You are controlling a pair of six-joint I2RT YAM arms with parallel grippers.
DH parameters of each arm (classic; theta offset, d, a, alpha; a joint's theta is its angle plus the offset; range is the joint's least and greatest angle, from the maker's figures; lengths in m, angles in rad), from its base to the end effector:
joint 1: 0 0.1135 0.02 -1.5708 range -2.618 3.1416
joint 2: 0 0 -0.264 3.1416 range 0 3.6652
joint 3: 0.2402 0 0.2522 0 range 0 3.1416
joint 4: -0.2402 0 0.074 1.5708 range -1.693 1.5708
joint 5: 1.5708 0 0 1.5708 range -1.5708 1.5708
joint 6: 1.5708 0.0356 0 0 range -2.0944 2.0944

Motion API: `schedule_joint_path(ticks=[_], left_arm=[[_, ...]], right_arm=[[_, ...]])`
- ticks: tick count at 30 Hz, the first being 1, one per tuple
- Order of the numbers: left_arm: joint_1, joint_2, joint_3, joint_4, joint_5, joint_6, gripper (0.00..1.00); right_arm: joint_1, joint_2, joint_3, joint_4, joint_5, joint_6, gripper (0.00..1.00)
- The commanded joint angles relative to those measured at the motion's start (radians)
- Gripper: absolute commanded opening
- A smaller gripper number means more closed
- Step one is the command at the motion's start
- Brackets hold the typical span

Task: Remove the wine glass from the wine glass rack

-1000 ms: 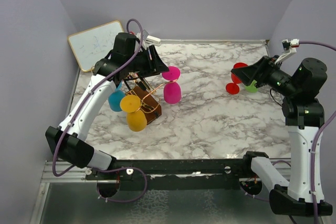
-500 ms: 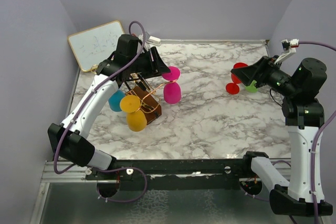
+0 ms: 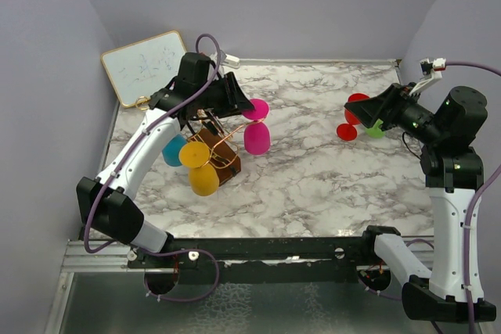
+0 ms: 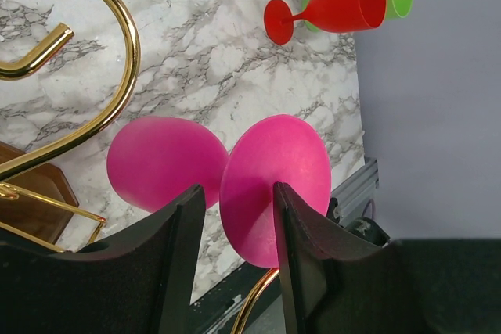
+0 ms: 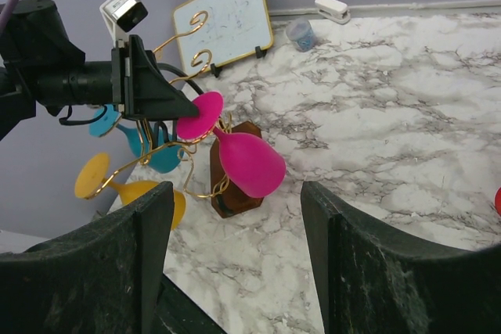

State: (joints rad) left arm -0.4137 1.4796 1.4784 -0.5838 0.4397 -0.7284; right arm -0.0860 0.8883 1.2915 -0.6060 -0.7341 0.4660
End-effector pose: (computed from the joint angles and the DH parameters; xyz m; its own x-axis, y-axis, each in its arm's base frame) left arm 0.2956 -0.1464 0.3775 -0.8358 -0.2909 -0.4657 0.1774 0.6596 -0.7304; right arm 0.1551 0.0106 0.4494 -0.4444 0.3731 -0.8144 -0.4369 0.7034 0.5607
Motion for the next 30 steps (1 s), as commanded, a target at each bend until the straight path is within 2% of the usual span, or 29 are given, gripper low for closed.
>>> schedule_joint_path(ticks=[1, 16, 21, 30], left_arm=[[0.000, -0.002, -0.009, 0.040, 0.038, -0.006, 0.41], [0.000, -0.043, 0.001, 0.074, 0.043, -0.044, 0.09], [0.000, -0.055, 0.000, 0.094, 0.048, -0.061, 0.03], [0.000, -0.107, -0.089, 0.289, 0.102, -0.186, 0.00]], right_arm=[[0.006, -0.010, 0.013, 0.006, 0.030, -0.006, 0.65], [0.006, -0.017, 0.012, 0.011, 0.052, 0.000, 0.65], [0.006, -0.020, 0.005, 0.014, 0.054, 0.003, 0.65], [0.006, -0.025, 0.006, 0.018, 0.059, 0.011, 0.65]])
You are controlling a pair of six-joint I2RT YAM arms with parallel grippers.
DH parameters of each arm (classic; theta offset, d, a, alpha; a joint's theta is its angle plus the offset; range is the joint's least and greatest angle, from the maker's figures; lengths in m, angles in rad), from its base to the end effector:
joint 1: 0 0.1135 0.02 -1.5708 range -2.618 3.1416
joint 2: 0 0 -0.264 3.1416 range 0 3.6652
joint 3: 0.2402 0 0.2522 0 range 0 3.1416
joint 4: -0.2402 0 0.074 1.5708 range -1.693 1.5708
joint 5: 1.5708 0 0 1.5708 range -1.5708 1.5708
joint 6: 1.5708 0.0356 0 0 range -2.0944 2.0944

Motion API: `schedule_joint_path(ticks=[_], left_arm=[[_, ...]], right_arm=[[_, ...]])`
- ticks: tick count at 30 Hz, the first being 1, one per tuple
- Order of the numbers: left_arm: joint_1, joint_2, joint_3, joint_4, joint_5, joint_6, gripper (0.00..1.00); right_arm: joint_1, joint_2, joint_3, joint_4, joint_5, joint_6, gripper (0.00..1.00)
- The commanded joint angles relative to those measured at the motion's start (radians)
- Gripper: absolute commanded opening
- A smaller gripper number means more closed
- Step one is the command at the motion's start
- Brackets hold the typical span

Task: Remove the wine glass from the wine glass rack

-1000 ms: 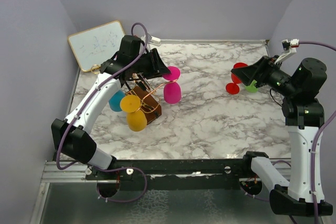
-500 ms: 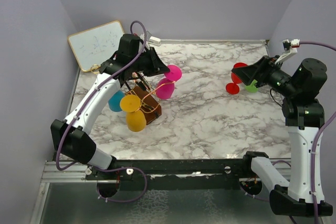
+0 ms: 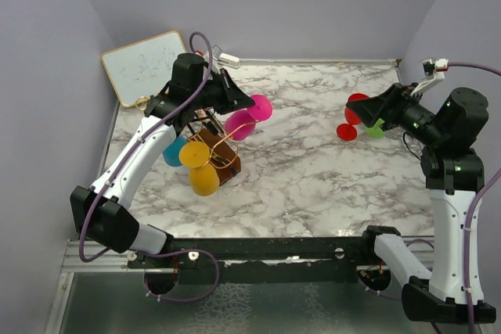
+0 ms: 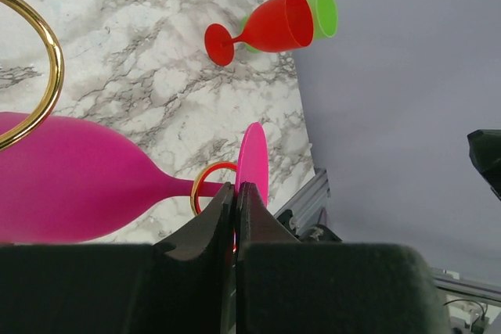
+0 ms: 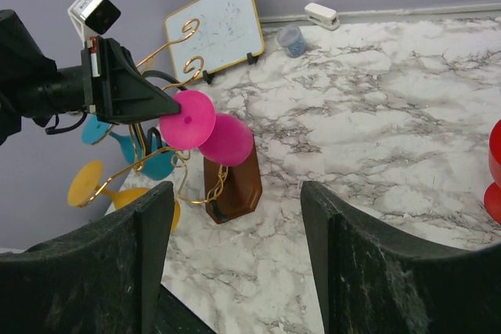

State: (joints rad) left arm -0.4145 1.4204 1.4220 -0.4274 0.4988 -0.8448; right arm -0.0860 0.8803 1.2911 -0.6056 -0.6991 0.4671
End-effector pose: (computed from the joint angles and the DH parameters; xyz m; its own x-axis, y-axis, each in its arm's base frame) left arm 0.2871 -0.1449 0.3914 -0.8137 -0.3595 -0.4568 0.2168 0.5415 -0.8122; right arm 0.1532 0.0098 0.4503 -0.4258 0.3827 -0.8199 -0.4161 0.7218 0.5530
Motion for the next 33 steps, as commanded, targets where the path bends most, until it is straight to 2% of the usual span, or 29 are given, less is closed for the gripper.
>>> schedule_joint_path(ticks=[1, 9, 22, 33], left_arm=[[0.000, -0.050, -0.041, 0.154, 0.046, -0.083, 0.00], [0.000, -0.058, -0.081, 0.236, 0.057, -0.144, 0.00], [0.000, -0.075, -0.134, 0.243, 0.136, -0.173, 0.00], [0.000, -0.114, -0.006, -0.034, -0.001, -0.026, 0.00]], right_arm=[[0.006, -0.019, 0.007, 0.018, 0.024, 0.011, 0.65], [0.006, -0.021, 0.010, 0.014, 0.029, 0.012, 0.65], [0.006, -0.018, 0.004, 0.023, 0.029, 0.018, 0.65], [0.006, 0.008, 0.025, 0.012, 0.009, 0.013, 0.65]])
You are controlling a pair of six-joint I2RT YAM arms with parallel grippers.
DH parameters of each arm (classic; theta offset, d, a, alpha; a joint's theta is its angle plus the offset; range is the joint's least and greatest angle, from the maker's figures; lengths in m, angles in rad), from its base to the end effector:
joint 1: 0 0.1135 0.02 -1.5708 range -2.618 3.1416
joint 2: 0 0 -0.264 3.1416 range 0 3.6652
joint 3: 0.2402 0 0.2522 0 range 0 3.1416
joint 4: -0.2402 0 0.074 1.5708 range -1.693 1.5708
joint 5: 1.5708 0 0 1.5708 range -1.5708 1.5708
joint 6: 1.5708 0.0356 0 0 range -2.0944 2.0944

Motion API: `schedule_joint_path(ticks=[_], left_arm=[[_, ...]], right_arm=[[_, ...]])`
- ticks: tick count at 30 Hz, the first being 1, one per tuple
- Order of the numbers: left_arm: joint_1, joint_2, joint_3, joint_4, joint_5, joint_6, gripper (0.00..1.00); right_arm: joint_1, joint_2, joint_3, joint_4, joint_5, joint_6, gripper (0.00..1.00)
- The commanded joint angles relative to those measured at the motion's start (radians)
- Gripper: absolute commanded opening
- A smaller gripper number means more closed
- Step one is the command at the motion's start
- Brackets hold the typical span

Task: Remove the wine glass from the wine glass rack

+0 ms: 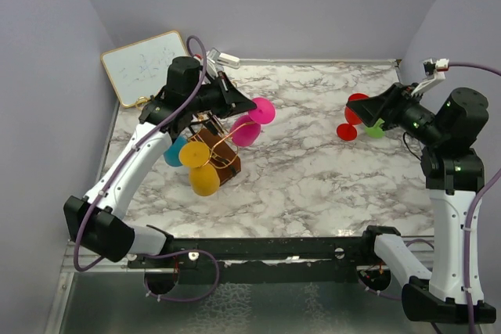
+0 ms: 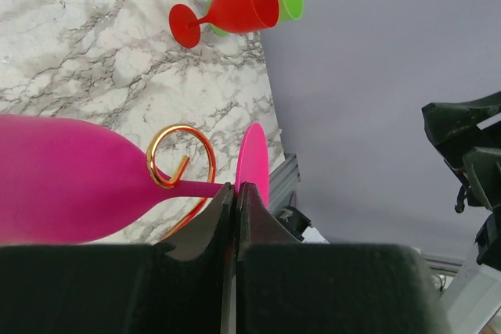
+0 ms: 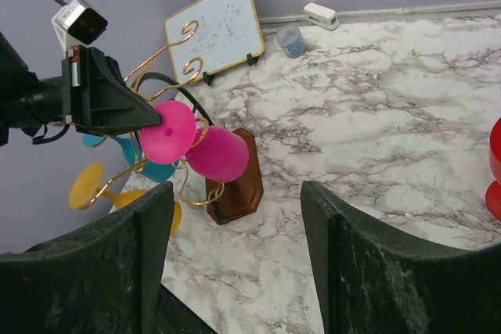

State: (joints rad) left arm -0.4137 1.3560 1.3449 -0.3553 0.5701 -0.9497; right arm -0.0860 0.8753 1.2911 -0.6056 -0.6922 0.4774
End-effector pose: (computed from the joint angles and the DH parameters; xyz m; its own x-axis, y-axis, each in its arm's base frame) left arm 0.2728 -0.1408 0.3915 -0.8413 -0.3783 -0.3861 0.1987 0.4478 -0.8718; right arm 0.1517 0.0097 0.4509 -0.4235 0.3916 -0.8169 -0.4095 0.7216 0.5582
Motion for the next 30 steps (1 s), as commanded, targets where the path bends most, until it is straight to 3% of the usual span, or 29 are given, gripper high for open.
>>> schedule_joint_path(ticks=[1, 9, 23, 30], left_arm=[[0.000, -0.051, 0.076, -0.120, -0.086, 0.088, 0.00], [0.001, -0.032, 0.140, -0.202, -0.186, 0.156, 0.00], [-0.003, 0.150, 0.244, 0.060, -0.051, 0.105, 0.00], [-0.090, 0.176, 0.336, 0.224, 0.044, 0.121, 0.00]], right_arm=[[0.006, 0.015, 0.028, 0.012, 0.000, 0.003, 0.65], [0.006, 0.029, 0.042, 0.009, -0.019, 0.003, 0.65], [0.017, 0.060, 0.044, 0.032, -0.140, 0.006, 0.66], [0.081, 0.102, 0.061, 0.074, -0.285, 0.003, 0.67]])
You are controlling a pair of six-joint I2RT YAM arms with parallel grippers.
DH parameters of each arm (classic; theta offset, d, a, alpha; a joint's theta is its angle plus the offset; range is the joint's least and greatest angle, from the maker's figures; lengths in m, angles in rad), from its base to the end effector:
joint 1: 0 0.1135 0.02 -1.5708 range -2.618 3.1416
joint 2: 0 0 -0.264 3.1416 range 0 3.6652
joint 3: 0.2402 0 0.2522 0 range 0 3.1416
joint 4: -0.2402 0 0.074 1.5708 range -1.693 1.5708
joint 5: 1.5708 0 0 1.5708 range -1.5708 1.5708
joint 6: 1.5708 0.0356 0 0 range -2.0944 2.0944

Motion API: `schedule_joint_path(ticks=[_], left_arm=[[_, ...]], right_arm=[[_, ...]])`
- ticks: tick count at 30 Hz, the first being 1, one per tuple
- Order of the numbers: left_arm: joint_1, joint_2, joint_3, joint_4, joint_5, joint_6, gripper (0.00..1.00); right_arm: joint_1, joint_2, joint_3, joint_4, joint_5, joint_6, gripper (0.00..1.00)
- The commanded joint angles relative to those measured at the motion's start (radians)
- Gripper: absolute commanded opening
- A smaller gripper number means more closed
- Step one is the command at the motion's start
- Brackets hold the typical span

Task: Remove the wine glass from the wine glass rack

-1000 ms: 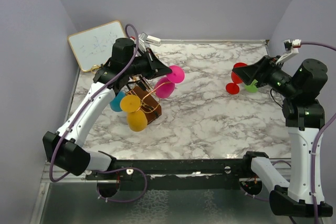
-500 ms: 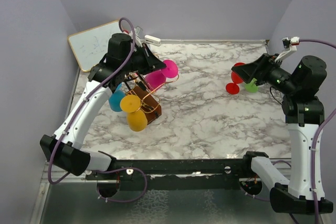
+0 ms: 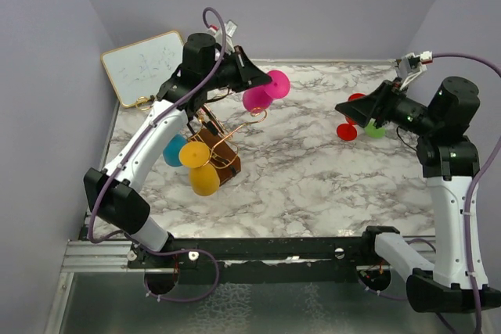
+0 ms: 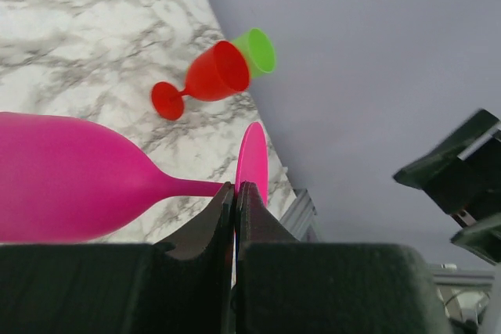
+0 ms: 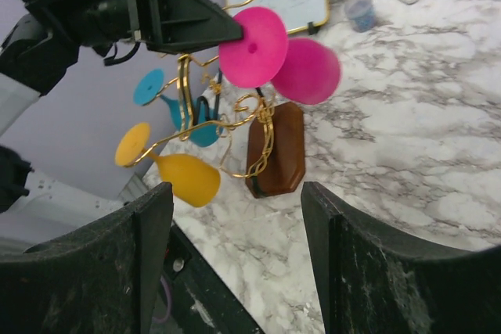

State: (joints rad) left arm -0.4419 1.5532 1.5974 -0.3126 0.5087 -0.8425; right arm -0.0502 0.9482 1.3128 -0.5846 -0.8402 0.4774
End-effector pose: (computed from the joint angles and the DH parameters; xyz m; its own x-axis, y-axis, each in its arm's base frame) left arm 0.3169 -0.1691 0.4204 -0.7551 -0.3638 -0.5454 0.3523 0.4764 -0.8056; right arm 0.1700 0.0180 0.4500 -0.5117 0.3327 -0.7921 -0.5149 0.6193 0.5928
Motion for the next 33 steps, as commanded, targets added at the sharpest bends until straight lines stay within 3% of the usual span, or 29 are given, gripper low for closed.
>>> schedule_joint_path(ticks=[1, 9, 26, 30, 33], left_arm=[[-0.080, -0.024, 0.087, 0.208, 0.125, 0.016, 0.00], [-0.193, -0.060, 0.138, 0.255, 0.199, 0.085, 0.00], [-0.285, -0.095, 0.087, 0.314, 0.264, 0.091, 0.00], [-0.308, -0.086, 0.099, 0.289, 0.251, 0.116, 0.00], [-0.317, -0.082, 0.114, 0.234, 0.220, 0.151, 0.00]], right_arm=[[0.062, 0.043, 0.049, 0.053, -0.166, 0.001, 0.66], [0.209, 0.101, 0.151, -0.028, -0.224, -0.075, 0.62], [0.229, 0.111, 0.158, -0.005, -0.246, -0.073, 0.50], [0.234, 0.116, 0.157, -0.006, -0.243, -0.078, 0.34], [0.237, 0.112, 0.156, -0.010, -0.231, -0.081, 0.03]])
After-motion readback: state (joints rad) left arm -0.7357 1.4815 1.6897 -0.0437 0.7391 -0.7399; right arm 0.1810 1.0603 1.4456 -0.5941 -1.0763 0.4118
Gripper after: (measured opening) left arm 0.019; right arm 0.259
